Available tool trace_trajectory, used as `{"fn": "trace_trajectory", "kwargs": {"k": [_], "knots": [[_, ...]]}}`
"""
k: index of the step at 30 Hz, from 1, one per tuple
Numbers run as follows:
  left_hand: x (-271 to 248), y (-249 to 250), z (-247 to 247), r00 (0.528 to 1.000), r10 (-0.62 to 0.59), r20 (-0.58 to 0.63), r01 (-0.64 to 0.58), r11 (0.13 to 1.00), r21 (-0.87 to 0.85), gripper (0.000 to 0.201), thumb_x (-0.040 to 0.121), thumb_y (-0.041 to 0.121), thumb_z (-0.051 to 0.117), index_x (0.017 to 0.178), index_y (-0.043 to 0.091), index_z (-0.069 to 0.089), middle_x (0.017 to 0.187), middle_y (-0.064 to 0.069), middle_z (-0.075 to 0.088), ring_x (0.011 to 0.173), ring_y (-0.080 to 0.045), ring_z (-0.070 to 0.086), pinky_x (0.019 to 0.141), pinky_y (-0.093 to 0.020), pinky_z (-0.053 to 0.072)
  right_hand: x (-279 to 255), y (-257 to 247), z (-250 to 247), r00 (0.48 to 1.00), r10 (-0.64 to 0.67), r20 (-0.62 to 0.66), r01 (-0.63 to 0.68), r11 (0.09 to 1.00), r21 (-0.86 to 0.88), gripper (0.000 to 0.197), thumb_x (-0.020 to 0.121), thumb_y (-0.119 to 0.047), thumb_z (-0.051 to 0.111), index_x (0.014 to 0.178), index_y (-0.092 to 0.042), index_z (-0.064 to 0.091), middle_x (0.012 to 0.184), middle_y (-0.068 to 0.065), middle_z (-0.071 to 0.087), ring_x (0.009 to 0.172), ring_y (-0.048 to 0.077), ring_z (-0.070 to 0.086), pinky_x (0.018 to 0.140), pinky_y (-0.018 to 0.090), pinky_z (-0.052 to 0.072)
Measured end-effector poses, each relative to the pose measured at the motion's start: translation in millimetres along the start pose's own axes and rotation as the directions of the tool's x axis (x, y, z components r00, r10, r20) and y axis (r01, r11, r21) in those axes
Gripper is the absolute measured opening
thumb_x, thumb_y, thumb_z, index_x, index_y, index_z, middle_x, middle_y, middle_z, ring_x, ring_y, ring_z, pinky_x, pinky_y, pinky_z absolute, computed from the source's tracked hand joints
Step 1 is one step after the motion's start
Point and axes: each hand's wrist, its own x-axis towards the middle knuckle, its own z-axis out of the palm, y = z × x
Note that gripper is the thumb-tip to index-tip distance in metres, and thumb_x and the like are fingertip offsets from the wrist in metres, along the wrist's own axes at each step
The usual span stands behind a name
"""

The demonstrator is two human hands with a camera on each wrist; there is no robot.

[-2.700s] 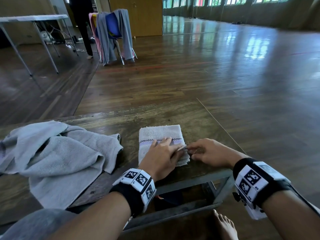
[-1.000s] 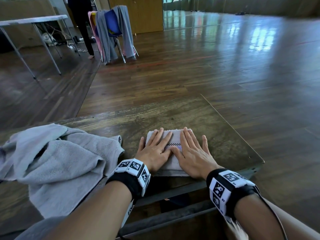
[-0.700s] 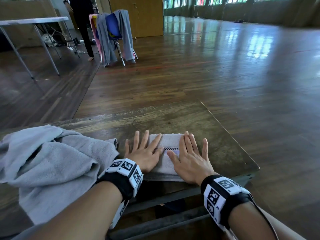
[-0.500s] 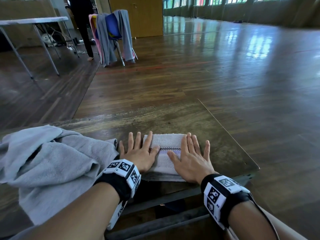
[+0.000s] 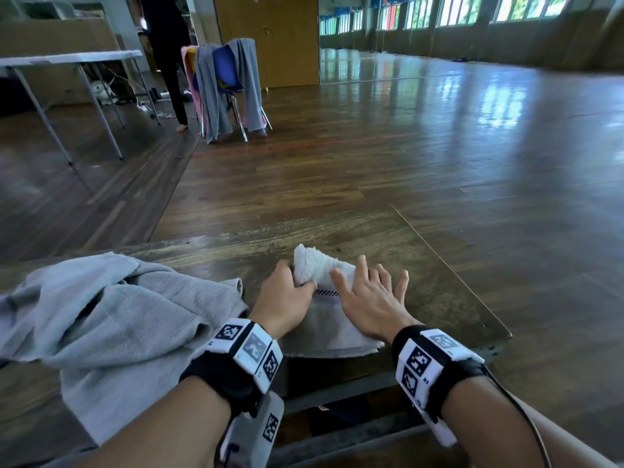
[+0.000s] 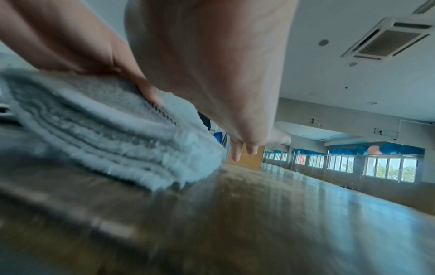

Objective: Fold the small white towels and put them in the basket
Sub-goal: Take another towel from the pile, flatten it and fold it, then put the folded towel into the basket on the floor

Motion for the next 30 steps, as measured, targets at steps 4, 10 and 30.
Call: {"fn": "trace_trajectory", "kwargs": {"k": [4,10,30], "knots": [[-12,19,-46,0.999,0.046,-0.002,-0.045,0.971,-0.236,0.03,0.087,0.03,0.068,0.115,0.025,0.057,0.103,0.006,0.068,0.089,-0.008,0.064,0.073,-0.026,0.051,0,-34,-12,0.997,-0.076,-0.024,0.08,0.973,0.217,0.095,0.091,-0.077,0.004,0.16,-0.015,-0.012,0.167,0.012,0.021,0.156,0.03,0.01,0.123,0.051,-0.006],[-48,32,-156,0.999,0.035,-0.029,-0.044,0.912,-0.408,0.034,0.087,0.022,0.072,0.118,0.013,0.06,0.108,-0.01,0.073,0.093,-0.026,0.073,0.087,-0.049,0.058,-22,-102,-21,0.993,-0.112,-0.032,0.1,0.68,0.727,0.097,0.082,-0.086,0.038,0.156,-0.038,-0.004,0.157,0.009,0.041,0.131,0.031,0.055,0.107,0.043,0.047],[-220,-148,-360,0.841,-0.274,-0.466,-0.078,0.792,-0.606,0.032,0.094,0.035,0.065,0.115,0.012,0.061,0.096,-0.004,0.07,0.076,-0.014,0.066,0.058,-0.026,0.051,-125,-377,7,0.679,-0.728,0.1,0.558,0.599,0.574,0.051,0.097,-0.023,0.063,0.137,-0.019,0.032,0.122,0.016,0.065,0.104,0.027,0.068,0.09,0.046,0.056]]}}
